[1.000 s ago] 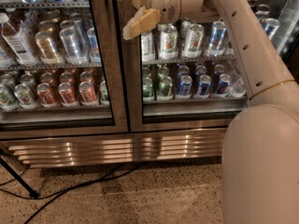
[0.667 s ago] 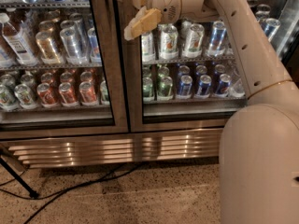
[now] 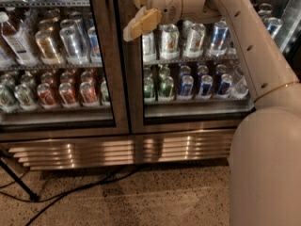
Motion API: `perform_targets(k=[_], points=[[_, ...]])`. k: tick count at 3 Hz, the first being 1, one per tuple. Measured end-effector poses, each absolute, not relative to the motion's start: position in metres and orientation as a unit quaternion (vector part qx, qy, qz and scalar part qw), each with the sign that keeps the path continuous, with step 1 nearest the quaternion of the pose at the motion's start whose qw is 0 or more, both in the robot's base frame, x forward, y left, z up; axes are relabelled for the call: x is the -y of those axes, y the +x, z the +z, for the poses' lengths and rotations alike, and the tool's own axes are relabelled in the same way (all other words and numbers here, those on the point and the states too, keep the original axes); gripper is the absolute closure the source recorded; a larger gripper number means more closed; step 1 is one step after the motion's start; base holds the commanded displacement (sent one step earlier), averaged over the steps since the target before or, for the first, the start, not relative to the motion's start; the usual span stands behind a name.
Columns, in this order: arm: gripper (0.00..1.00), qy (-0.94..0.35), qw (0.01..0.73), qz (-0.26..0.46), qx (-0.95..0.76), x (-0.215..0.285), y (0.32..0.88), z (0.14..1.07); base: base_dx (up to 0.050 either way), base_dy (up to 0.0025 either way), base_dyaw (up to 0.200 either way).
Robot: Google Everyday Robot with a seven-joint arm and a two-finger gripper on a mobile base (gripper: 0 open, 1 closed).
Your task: Open right fridge door
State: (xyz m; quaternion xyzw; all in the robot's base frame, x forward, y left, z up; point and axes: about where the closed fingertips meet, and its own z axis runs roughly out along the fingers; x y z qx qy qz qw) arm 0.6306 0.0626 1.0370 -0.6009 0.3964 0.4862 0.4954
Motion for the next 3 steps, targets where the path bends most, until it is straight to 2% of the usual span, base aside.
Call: perform_targets(k=[3], points=[[0.0,-0.6,0.497,0.486,-0.397,-0.0629,0.6322,1.0354,0.0,0.0,0.0]])
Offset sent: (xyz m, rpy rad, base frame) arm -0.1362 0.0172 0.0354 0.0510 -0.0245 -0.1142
